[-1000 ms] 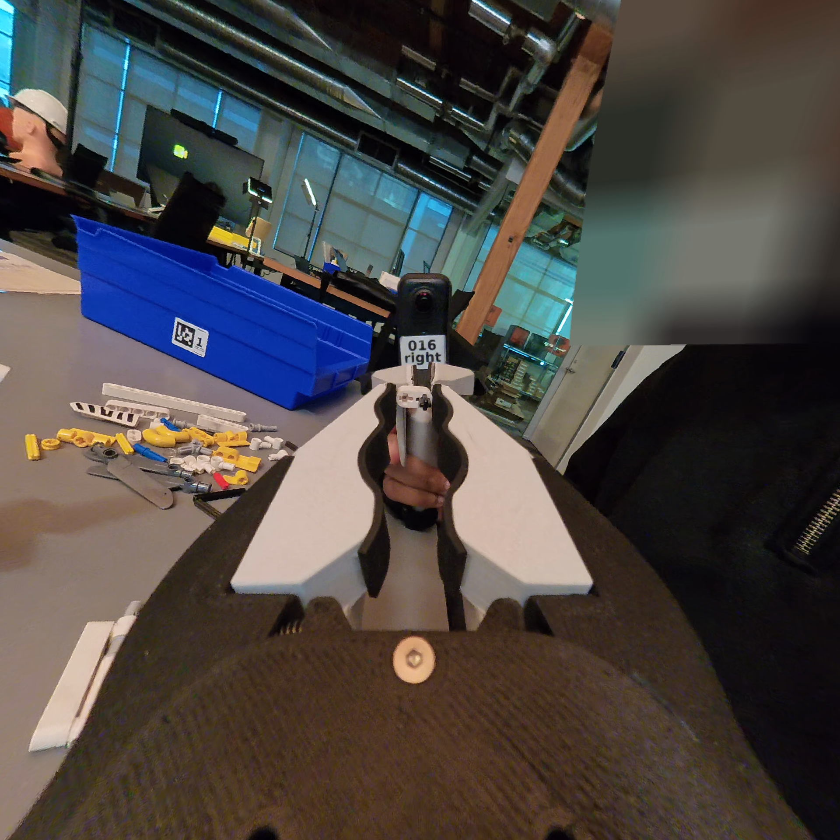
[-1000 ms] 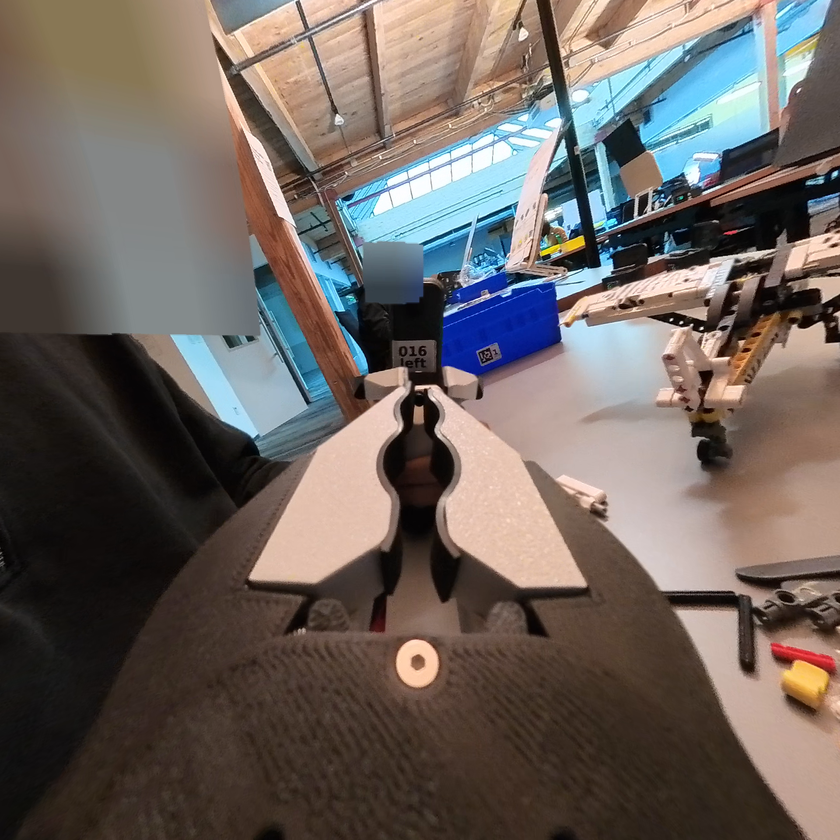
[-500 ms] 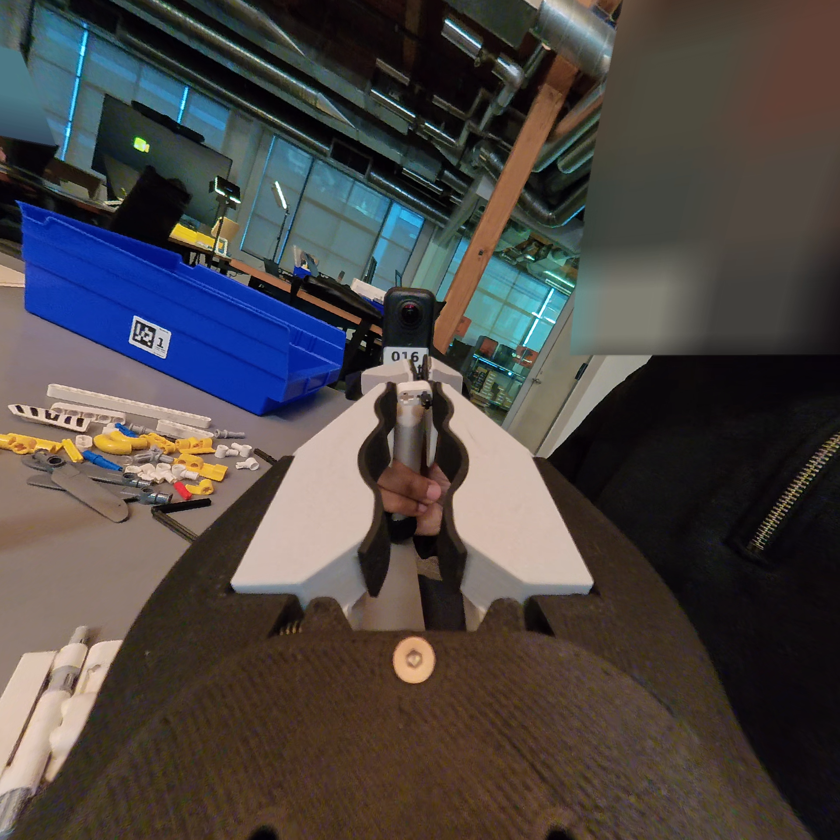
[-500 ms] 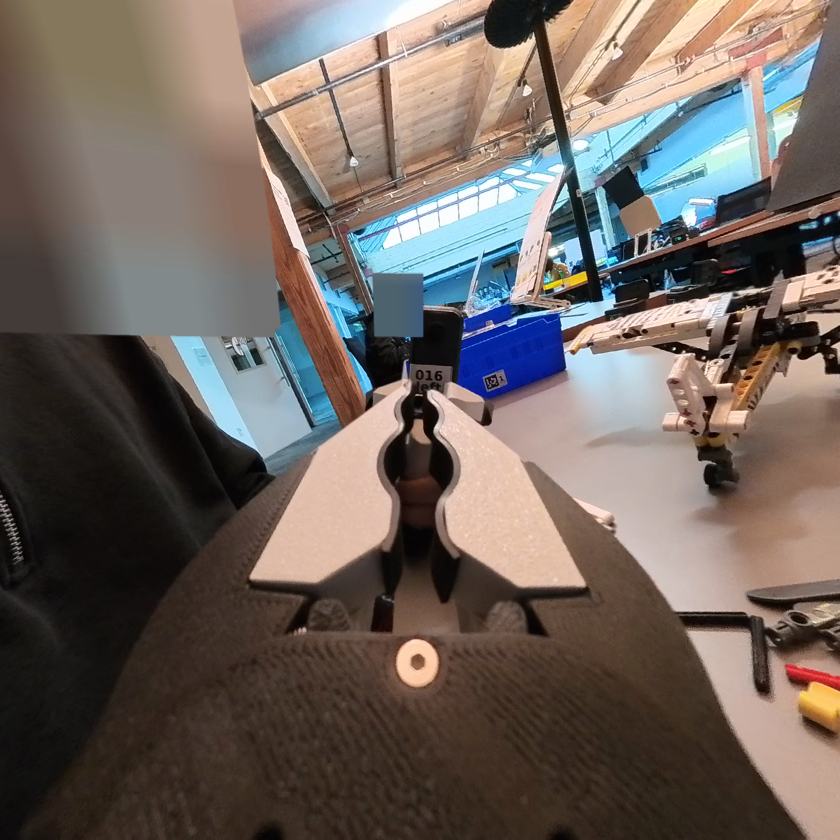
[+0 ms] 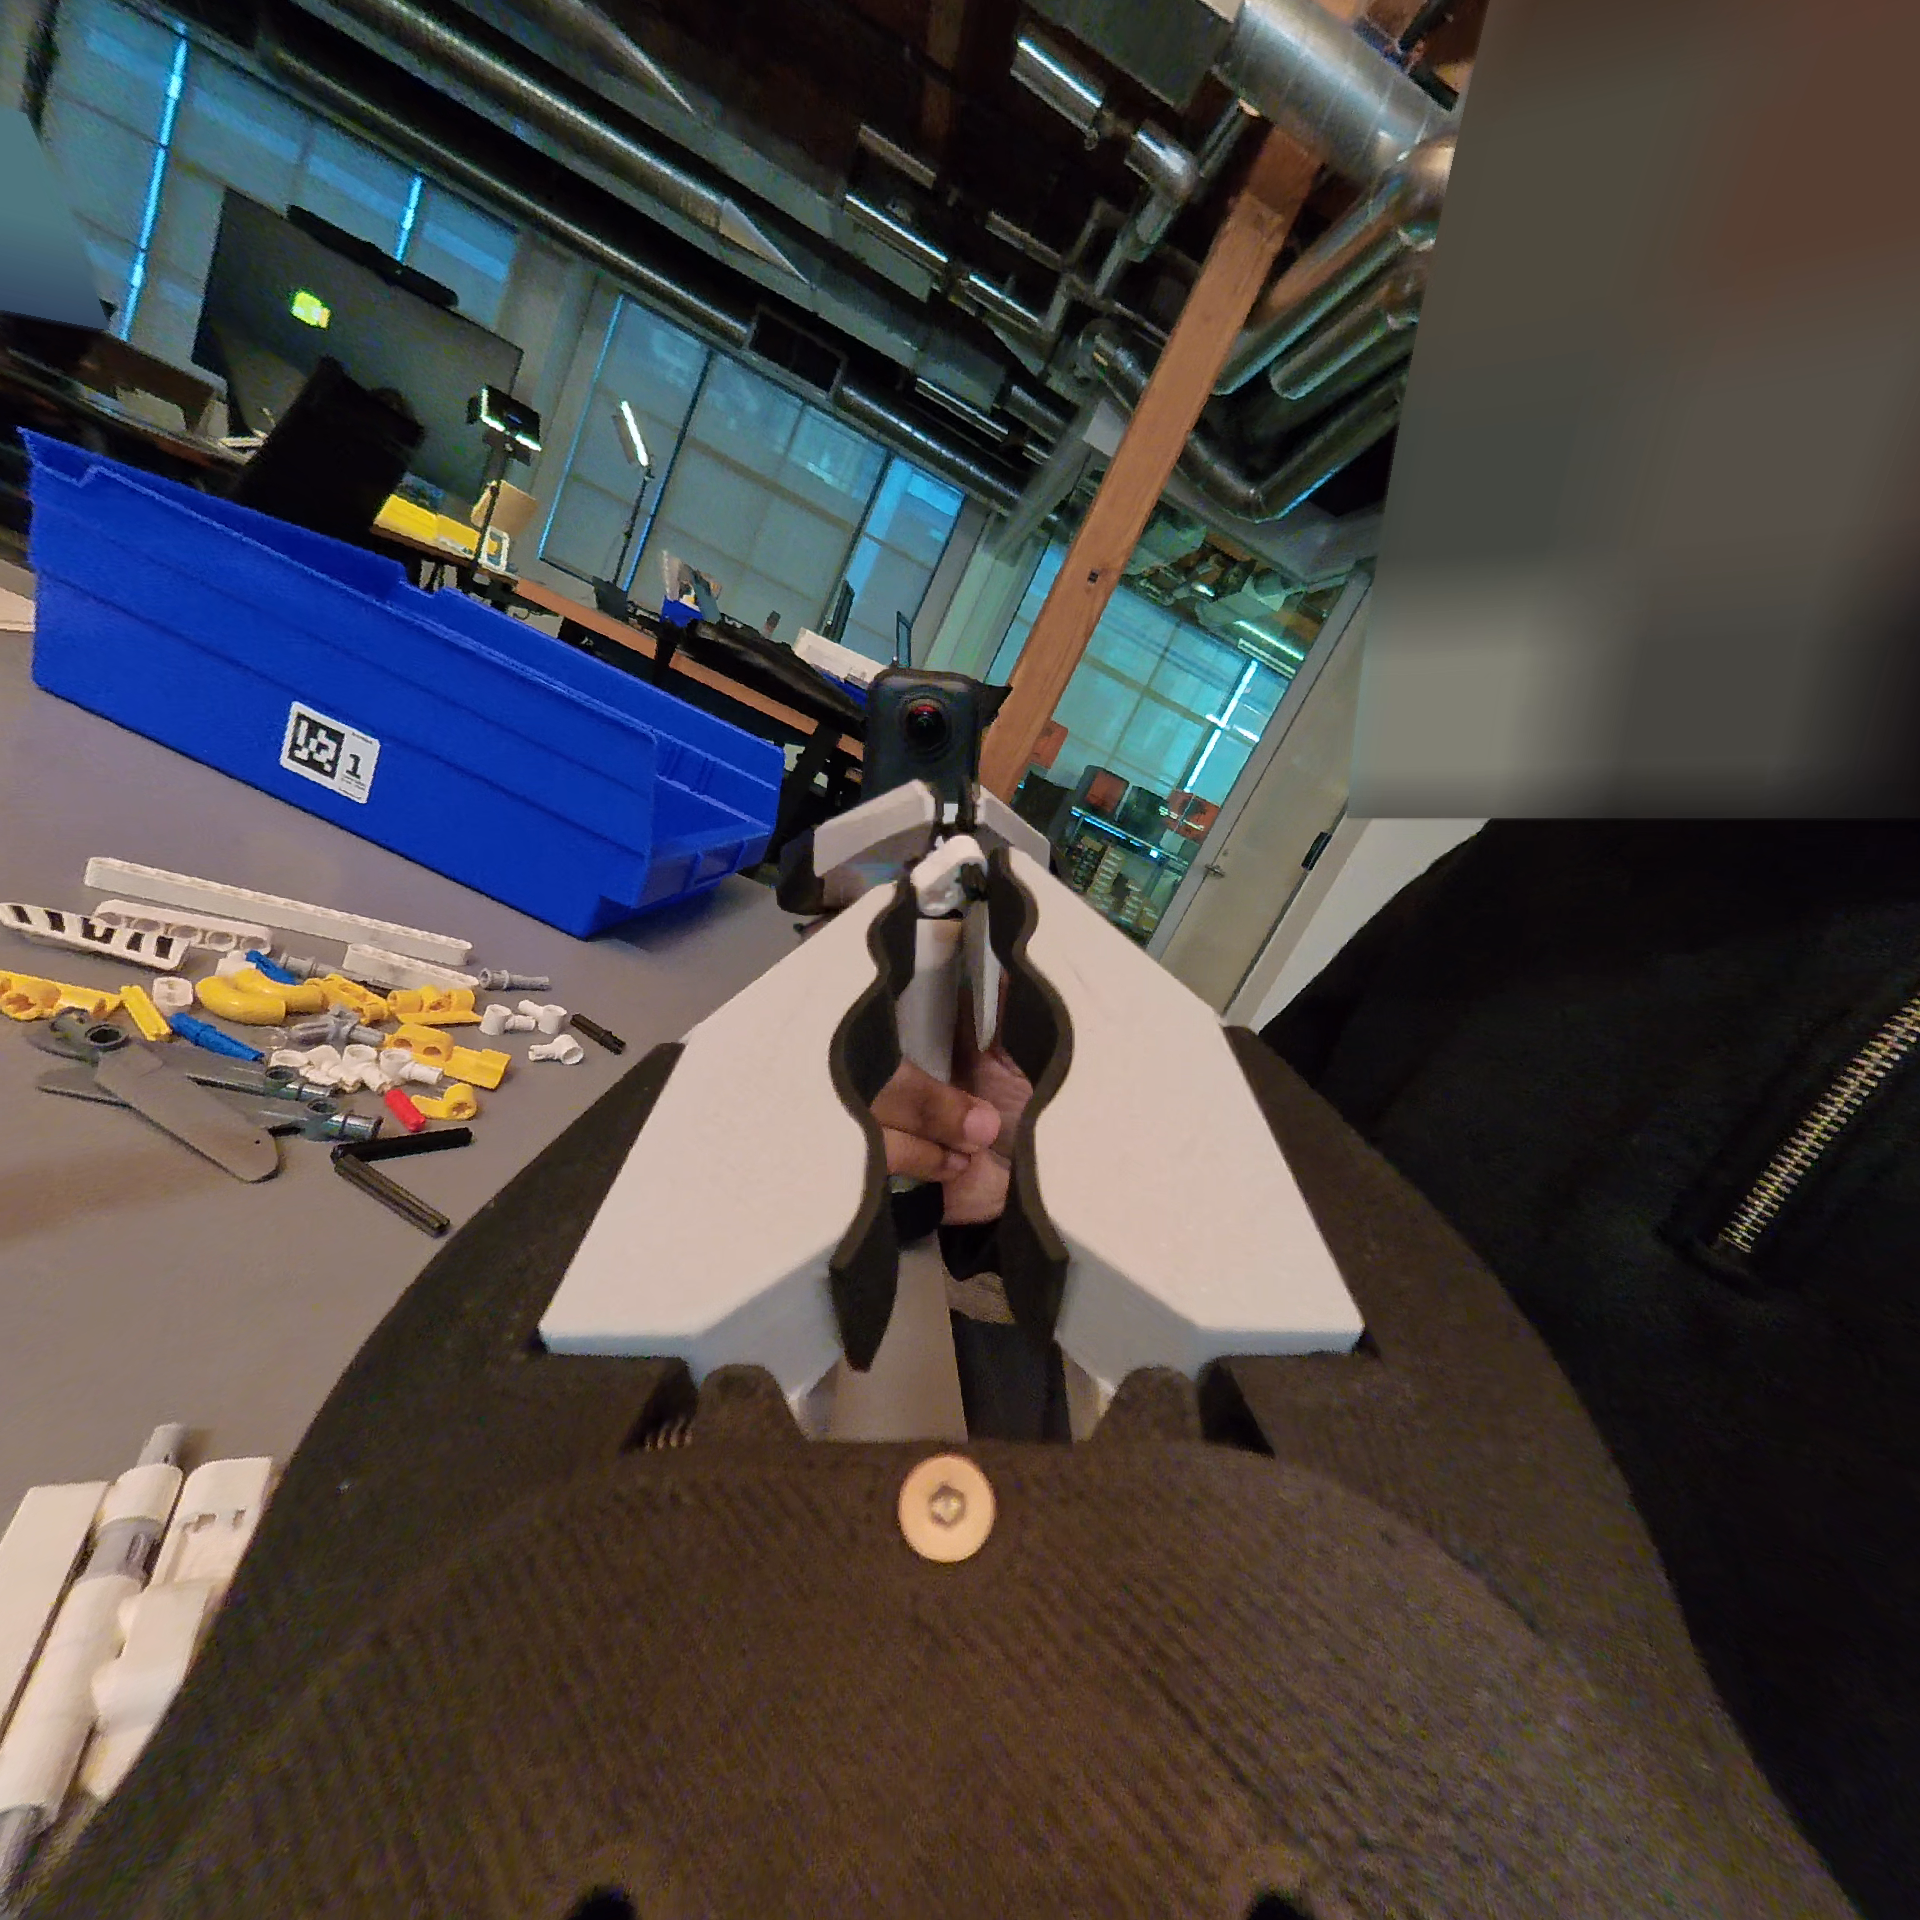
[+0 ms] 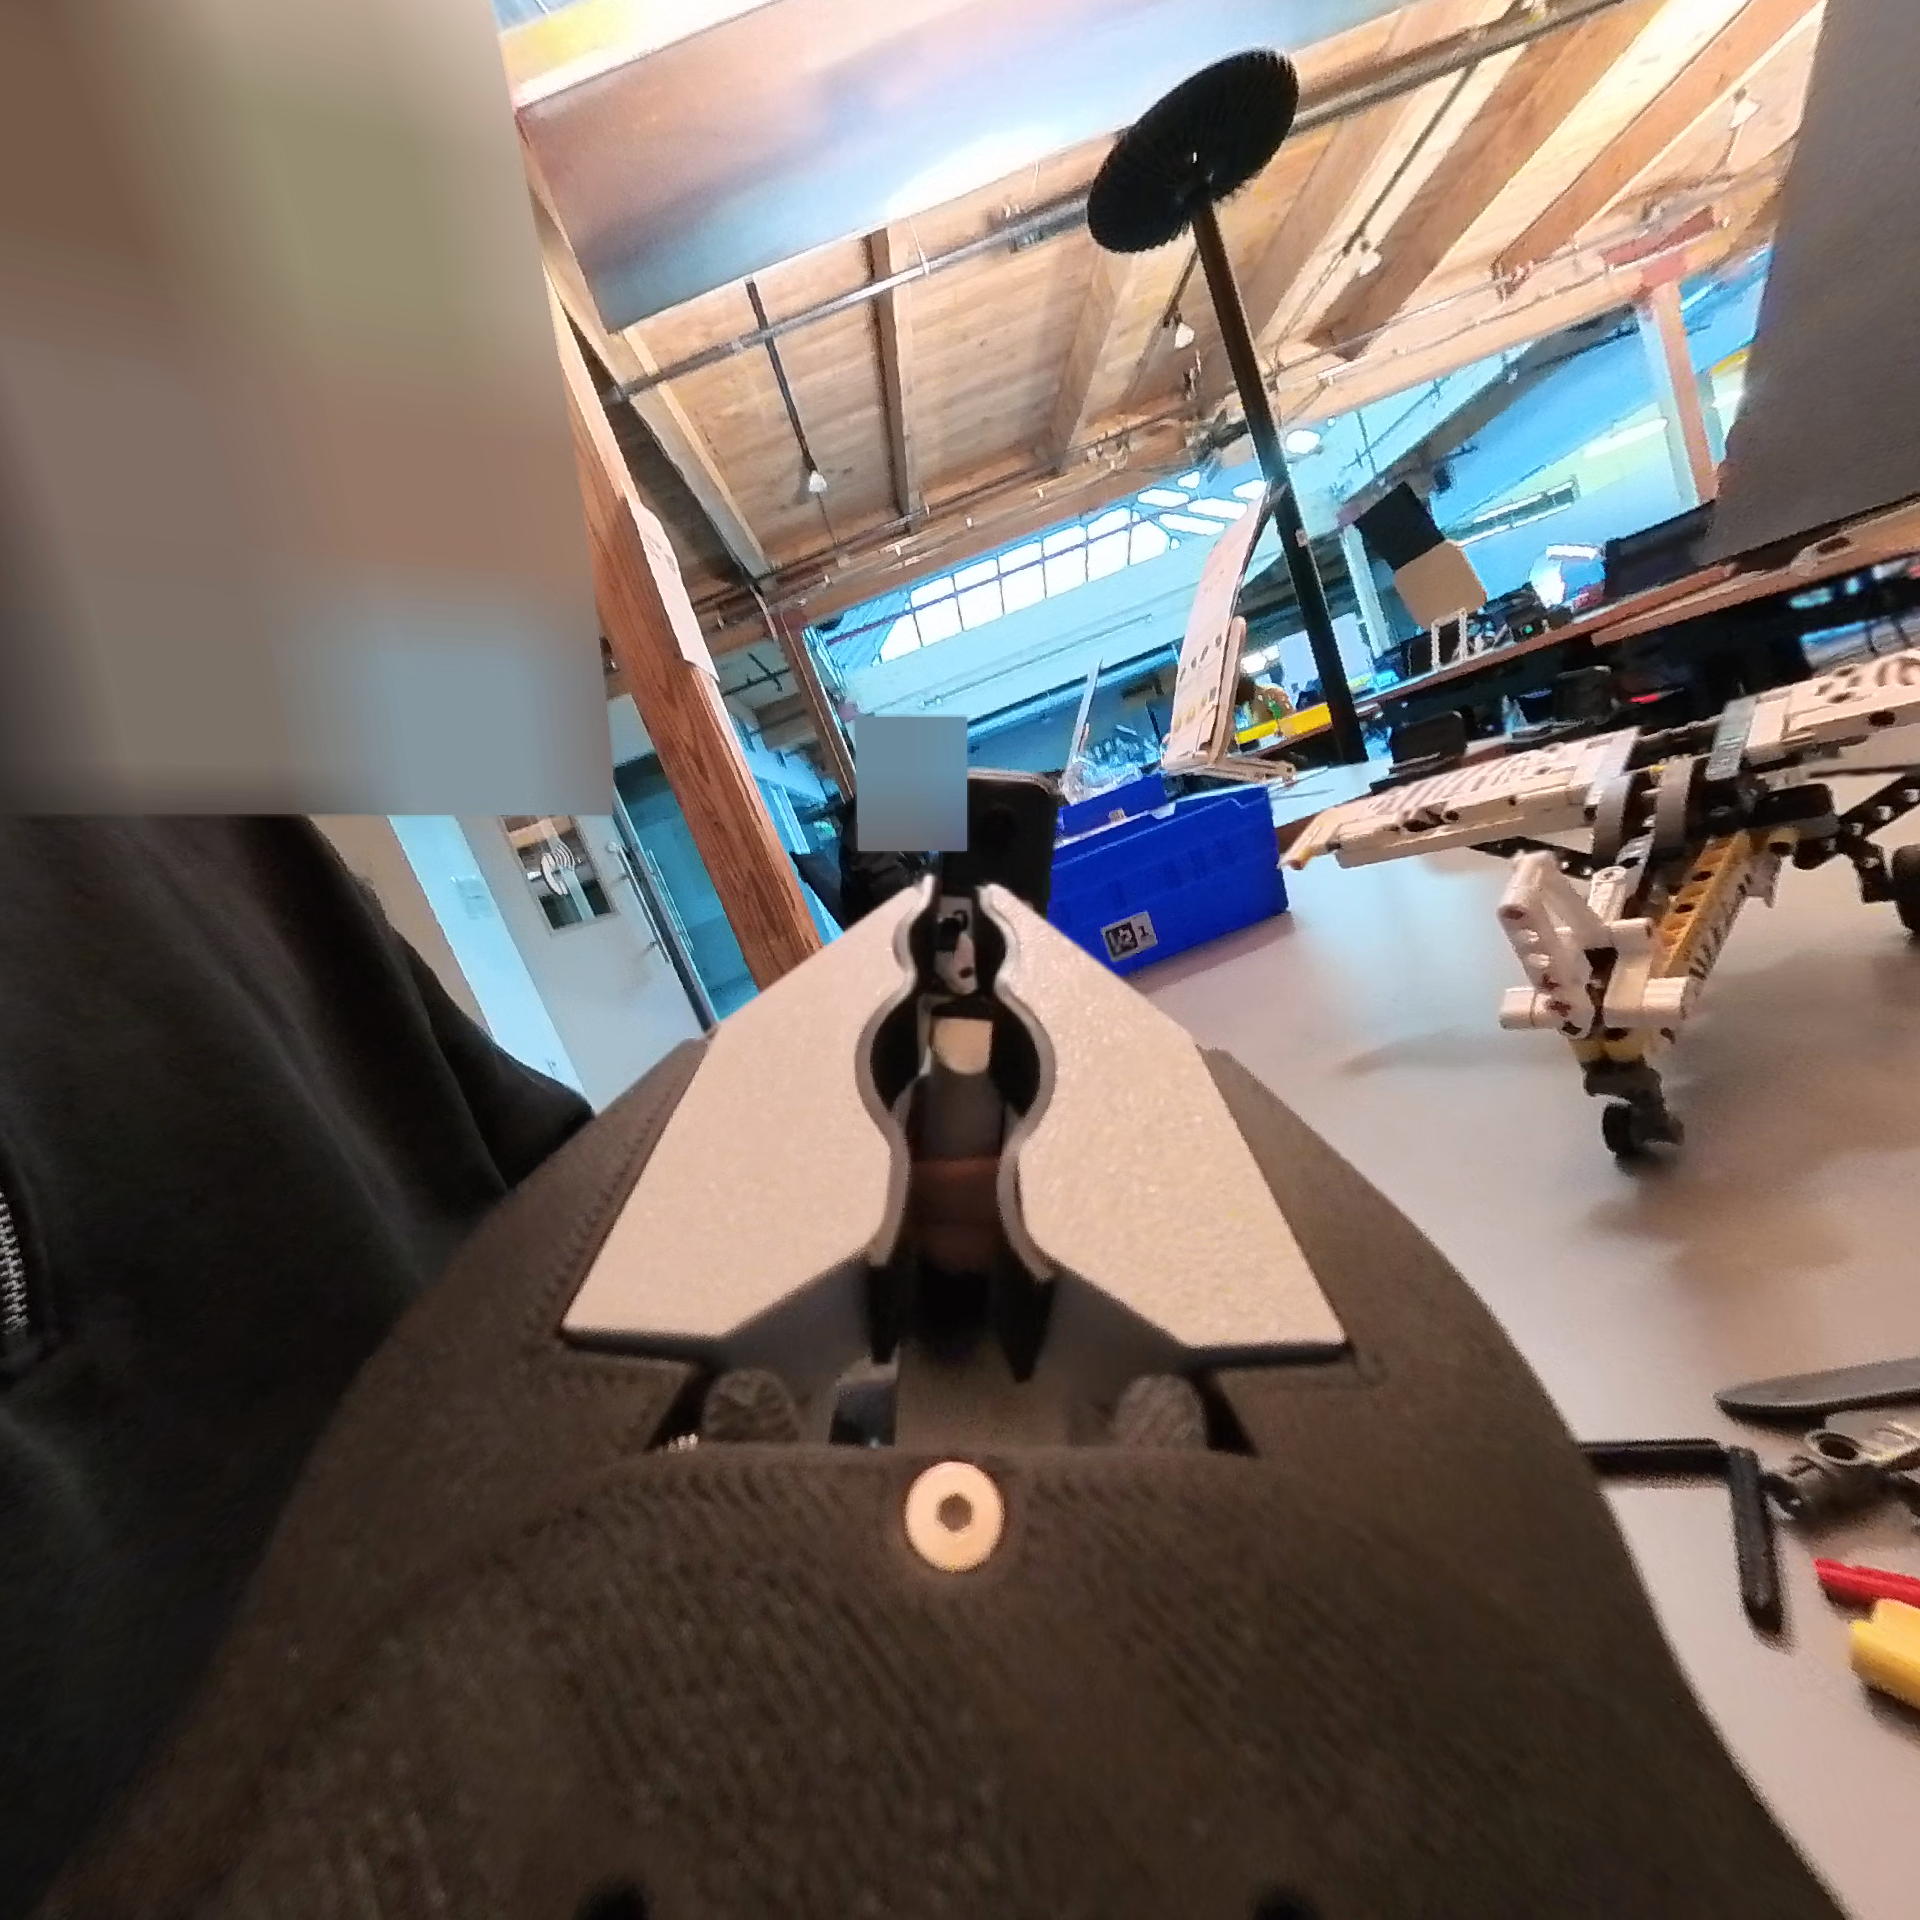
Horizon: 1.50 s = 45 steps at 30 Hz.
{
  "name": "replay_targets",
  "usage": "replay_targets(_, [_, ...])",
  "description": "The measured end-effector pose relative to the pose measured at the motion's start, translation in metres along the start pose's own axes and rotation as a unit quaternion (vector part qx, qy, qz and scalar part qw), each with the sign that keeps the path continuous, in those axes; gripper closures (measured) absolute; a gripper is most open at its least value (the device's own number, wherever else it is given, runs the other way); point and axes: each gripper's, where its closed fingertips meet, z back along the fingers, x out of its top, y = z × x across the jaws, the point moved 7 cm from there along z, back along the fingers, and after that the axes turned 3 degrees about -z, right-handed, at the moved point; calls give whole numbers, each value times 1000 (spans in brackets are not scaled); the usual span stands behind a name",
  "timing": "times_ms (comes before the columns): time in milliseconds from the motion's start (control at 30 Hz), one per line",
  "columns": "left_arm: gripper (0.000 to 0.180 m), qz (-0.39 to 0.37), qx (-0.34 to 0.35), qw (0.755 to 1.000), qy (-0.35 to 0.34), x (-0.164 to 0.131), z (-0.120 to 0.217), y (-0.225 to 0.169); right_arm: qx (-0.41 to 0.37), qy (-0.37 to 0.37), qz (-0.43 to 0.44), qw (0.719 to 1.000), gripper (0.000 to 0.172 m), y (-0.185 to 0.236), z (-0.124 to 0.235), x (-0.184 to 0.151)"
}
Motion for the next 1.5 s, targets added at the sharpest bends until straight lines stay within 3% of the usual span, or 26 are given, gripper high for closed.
replay_targets(67, [170, 6, -5, 1000, -9, 1, 1, 0, -2, -12, -1, 1000, 154, -2, 1, 1])
replay_targets(167, [170, 27, -11, 999, -34, 5, 5, 2, 13, -8, 0, 1000, 151, 1, -1, 0])
replay_targets(433, [170, 89, -47, 993, -60, -3, -7, -1, 34, -23, -13, 999, 169, 4, 0, 1])
replay_targets(667, [169, 135, -43, 987, -72, -10, -16, 2, 44, -39, -47, 997, 170, -1, 5, 4])
replay_targets(833, [161, 103, 17, 992, -69, -9, -14, 6, 25, -44, -78, 996, 170, -10, 8, 5])
replay_targets(1133, [175, 2, 72, 997, -22, -6, -11, 1, -3, -9, -74, 997, 170, -12, 1, -1])
replay_targets(1400, [176, 11, 68, 996, -48, -3, -6, 3, 2, -24, -96, 995, 157, -16, 2, 0])
replay_targets(1500, [176, 16, 65, 996, -52, -4, -7, 2, 4, -12, -95, 995, 159, -15, -1, -2])
